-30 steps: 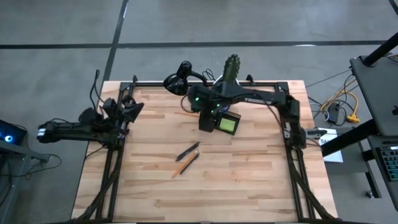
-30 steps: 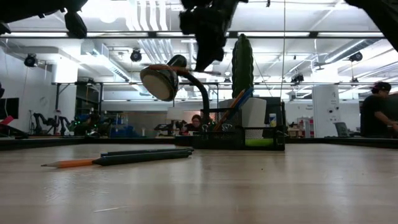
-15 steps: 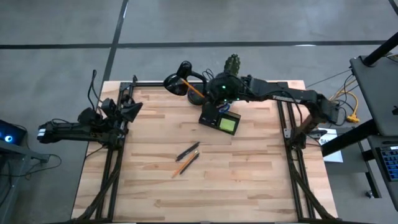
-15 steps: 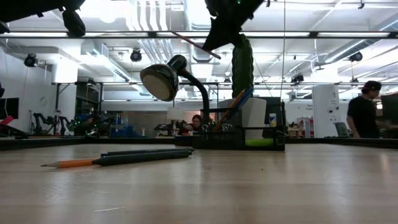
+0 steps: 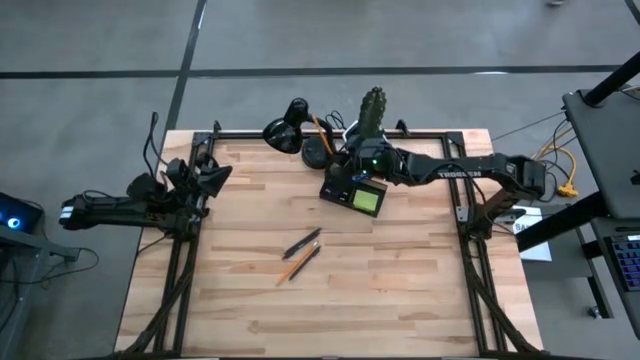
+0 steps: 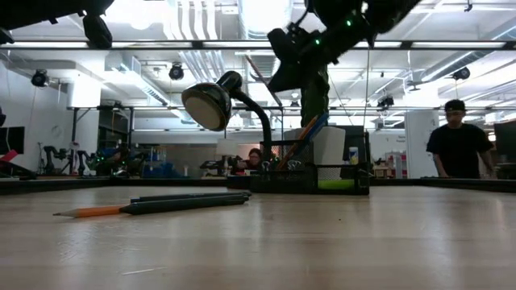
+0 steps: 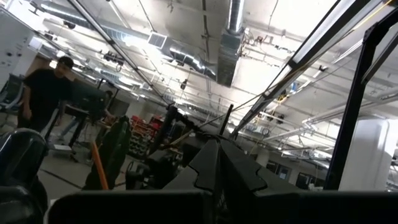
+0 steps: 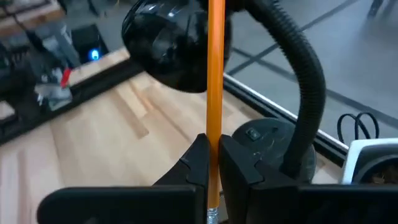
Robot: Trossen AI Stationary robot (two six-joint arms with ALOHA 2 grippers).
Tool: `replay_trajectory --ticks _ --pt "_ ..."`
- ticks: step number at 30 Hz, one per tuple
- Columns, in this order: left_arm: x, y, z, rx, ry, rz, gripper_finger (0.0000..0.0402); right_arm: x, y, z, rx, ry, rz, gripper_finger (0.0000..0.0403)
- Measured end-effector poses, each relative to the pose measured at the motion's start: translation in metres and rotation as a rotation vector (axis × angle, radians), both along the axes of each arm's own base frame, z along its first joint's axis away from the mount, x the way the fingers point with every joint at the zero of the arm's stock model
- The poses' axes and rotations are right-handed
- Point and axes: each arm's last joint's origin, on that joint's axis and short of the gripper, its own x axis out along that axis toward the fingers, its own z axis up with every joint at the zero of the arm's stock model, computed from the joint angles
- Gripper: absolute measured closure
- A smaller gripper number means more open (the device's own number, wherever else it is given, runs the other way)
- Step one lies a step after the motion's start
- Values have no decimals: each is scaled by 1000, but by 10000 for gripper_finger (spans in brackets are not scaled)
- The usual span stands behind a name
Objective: Pick and place office supplies into organizer
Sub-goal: Put the top orange pencil into the black desk organizer
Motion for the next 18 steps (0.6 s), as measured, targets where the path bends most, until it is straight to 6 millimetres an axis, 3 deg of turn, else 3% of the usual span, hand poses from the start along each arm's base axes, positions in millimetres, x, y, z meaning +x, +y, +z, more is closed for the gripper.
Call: replay_trajectory --ticks 8,18 --pt "1 0 -1 0 14 0 402 -10 0 -23 -49 -135 -97 390" --pt "2 0 -3 -1 38 0 402 -19 2 -44 -46 -109 -95 390"
